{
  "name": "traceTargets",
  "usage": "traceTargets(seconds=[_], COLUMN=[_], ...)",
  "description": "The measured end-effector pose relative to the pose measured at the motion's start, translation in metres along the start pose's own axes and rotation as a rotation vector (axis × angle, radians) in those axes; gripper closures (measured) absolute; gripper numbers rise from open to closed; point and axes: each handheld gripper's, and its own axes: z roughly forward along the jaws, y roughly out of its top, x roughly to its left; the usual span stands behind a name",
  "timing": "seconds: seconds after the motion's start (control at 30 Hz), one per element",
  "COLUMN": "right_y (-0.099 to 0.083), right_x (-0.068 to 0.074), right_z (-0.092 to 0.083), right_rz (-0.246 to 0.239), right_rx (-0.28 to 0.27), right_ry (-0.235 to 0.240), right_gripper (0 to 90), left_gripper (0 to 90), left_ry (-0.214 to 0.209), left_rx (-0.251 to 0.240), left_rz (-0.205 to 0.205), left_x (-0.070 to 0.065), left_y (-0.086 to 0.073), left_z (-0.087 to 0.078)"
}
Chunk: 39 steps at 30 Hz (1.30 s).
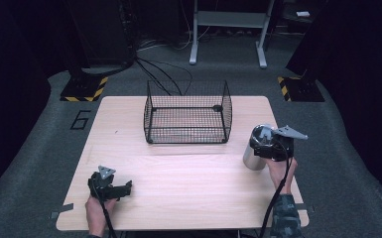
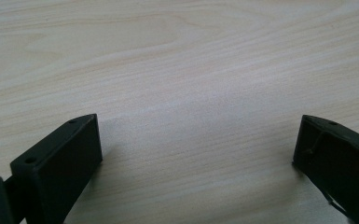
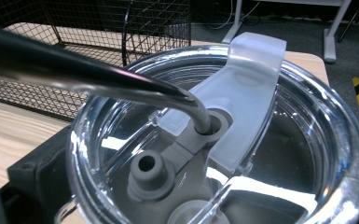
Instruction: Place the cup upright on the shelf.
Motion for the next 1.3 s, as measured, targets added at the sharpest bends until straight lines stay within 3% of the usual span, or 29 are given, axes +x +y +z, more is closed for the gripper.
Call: traceTargets(seconds=[0.7,1.3], right_y=[-0.0017,-0.0029], right_x=[0.0023,0.0018], right_z=[-0.0001,-0.0019], right_rz=[-0.003,-0.014], right_rx=[-0.019,-0.033], right_ry=[-0.022,-0.010], right_gripper=[2.5,2.8], left_gripper=[0.8,0.8], left_ry=[-0.001,-0.002], left_rx=[0.001,0.001], left_rz=[0.000,0.000], left_x=[0.0002,0.0002], left_y=[0.0001,0.0001], left_z=[-0.0001,0.0000])
